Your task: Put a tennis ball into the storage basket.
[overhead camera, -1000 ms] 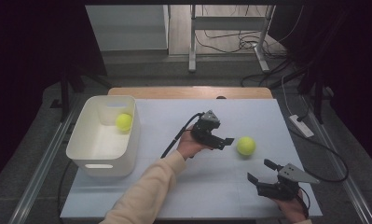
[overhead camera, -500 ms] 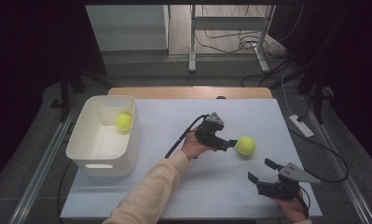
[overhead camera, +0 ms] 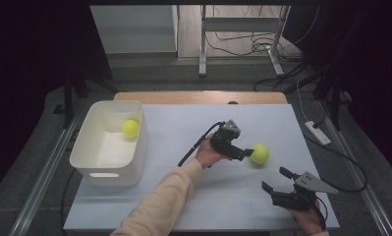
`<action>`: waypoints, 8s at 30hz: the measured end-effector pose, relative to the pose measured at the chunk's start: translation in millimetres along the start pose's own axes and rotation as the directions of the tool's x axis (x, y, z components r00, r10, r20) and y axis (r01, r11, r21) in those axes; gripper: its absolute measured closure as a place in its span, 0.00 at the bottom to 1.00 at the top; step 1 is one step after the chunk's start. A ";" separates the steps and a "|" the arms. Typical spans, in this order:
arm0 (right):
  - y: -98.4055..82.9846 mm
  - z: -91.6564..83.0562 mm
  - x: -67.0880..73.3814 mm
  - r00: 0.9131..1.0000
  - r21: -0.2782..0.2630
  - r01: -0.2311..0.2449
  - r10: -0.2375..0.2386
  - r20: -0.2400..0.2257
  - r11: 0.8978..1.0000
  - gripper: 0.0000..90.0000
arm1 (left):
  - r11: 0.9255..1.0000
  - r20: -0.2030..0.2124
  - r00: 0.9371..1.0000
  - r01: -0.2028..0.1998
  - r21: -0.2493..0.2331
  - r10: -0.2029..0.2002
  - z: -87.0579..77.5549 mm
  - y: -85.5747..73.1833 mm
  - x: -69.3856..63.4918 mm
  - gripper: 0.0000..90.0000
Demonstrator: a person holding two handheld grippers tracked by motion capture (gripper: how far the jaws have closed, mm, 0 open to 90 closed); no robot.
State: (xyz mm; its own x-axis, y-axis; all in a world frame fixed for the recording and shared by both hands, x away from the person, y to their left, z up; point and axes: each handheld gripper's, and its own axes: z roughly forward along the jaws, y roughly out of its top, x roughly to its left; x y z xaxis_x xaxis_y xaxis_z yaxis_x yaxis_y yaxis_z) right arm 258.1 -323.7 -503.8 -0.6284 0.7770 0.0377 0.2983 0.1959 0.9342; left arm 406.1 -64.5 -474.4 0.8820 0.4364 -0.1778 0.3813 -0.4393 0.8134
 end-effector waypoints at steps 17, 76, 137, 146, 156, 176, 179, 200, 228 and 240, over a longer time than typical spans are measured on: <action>-0.5 -0.5 -0.9 1.000 -0.001 -0.005 0.005 0.001 1.000 0.14 | 1.000 0.000 1.000 0.011 0.020 -0.011 16.3 -0.2 -1.6 0.15; -1.5 -3.3 -1.1 1.000 -0.009 -0.009 0.009 -0.003 1.000 0.14 | 0.997 0.051 0.999 0.014 0.073 -0.018 77.9 1.9 -8.7 0.14; -1.2 -0.9 -0.1 1.000 0.003 0.002 -0.002 0.002 1.000 0.14 | 1.000 -0.042 0.999 0.025 0.000 -0.025 3.7 11.9 -4.1 0.30; -0.8 -0.5 0.3 1.000 0.002 0.005 -0.005 0.007 1.000 0.14 | 1.000 -0.053 0.998 0.013 -0.025 -0.014 -11.0 10.8 -4.9 0.30; -0.7 0.1 0.6 1.000 0.004 0.005 -0.005 0.005 1.000 0.14 | 0.999 -0.048 0.999 -0.003 -0.053 0.000 -23.9 7.9 -5.7 0.30; -0.6 0.6 0.1 1.000 0.004 0.001 -0.001 0.007 1.000 0.14 | 0.996 -0.059 0.998 -0.009 -0.091 0.004 -47.6 5.9 -8.8 0.30; -0.5 0.6 0.3 1.000 0.004 0.001 -0.001 0.008 1.000 0.14 | 0.996 -0.060 0.998 -0.009 -0.093 0.004 -51.0 5.4 -8.8 0.30; -0.9 0.7 0.1 1.000 0.004 0.004 -0.004 0.012 1.000 0.14 | 0.994 -0.086 0.996 -0.006 -0.108 -0.003 -72.3 3.6 -8.9 0.30; -0.3 0.9 0.7 1.000 0.005 0.006 -0.006 0.016 1.000 0.14 | 0.989 -0.110 0.994 -0.015 -0.150 -0.002 -101.5 -0.5 -10.0 0.30; -0.2 0.9 0.3 1.000 0.004 0.005 -0.005 0.018 1.000 0.14 | 0.986 -0.131 0.991 -0.010 -0.165 -0.012 -114.2 -1.9 -10.1 0.30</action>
State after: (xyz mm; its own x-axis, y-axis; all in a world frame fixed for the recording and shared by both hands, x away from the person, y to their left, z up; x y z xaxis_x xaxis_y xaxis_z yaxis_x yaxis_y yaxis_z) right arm 258.5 -323.0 -504.3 -0.6170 0.7865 0.0266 0.2980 0.2022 0.9329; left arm 364.9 21.6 -410.9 0.8334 0.5410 -0.1130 0.3216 -0.3085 0.8952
